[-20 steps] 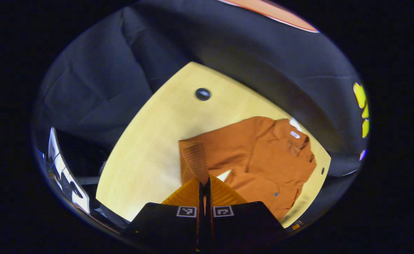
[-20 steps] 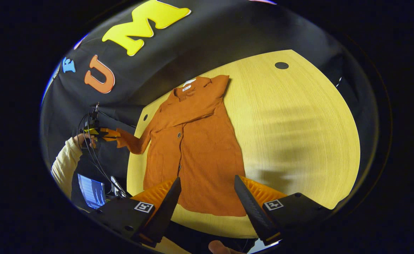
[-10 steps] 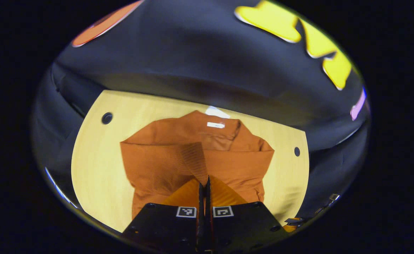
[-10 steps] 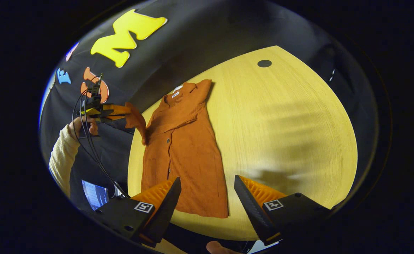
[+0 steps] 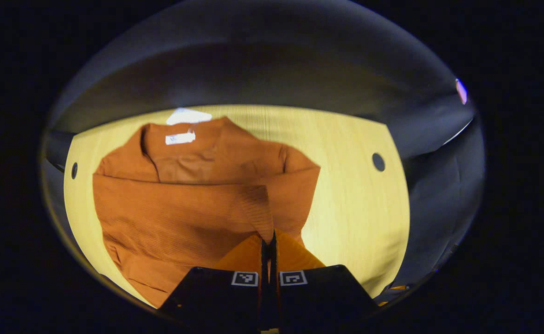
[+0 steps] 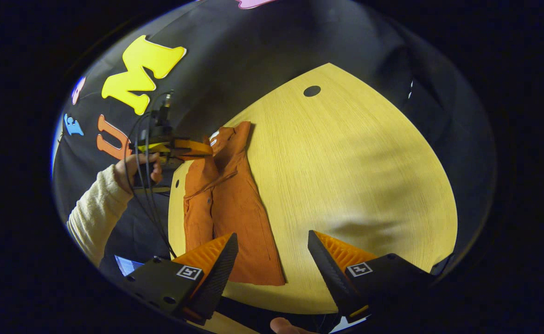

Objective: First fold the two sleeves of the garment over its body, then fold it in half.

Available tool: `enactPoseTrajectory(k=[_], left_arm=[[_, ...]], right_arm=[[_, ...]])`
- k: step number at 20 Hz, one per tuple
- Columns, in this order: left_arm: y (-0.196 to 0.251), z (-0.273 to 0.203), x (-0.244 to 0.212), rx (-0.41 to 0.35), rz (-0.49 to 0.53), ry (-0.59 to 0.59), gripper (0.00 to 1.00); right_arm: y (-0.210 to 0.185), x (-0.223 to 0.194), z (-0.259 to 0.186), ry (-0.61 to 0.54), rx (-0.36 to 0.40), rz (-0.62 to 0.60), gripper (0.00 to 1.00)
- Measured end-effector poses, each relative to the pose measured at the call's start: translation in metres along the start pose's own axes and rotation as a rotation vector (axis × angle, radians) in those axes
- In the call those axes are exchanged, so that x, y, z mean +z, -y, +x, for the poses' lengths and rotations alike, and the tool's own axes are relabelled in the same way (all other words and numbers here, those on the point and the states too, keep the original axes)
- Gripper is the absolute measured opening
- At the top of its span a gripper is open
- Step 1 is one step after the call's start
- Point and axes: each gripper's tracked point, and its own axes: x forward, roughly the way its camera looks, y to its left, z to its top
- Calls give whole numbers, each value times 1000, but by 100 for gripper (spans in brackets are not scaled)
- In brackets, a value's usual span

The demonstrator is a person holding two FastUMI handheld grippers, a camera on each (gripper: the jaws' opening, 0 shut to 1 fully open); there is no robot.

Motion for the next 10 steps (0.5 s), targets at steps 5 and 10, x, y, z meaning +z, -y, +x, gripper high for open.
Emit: enactPoseTrajectory(k=[5,10], left_arm=[[11,21,10,-75,-42,25,10],[58,-17,26,-255,-109,80,58]], right_arm=[[12,-17,-2,8,-10,58,97],[2,-27,1,-4,8,31,97]])
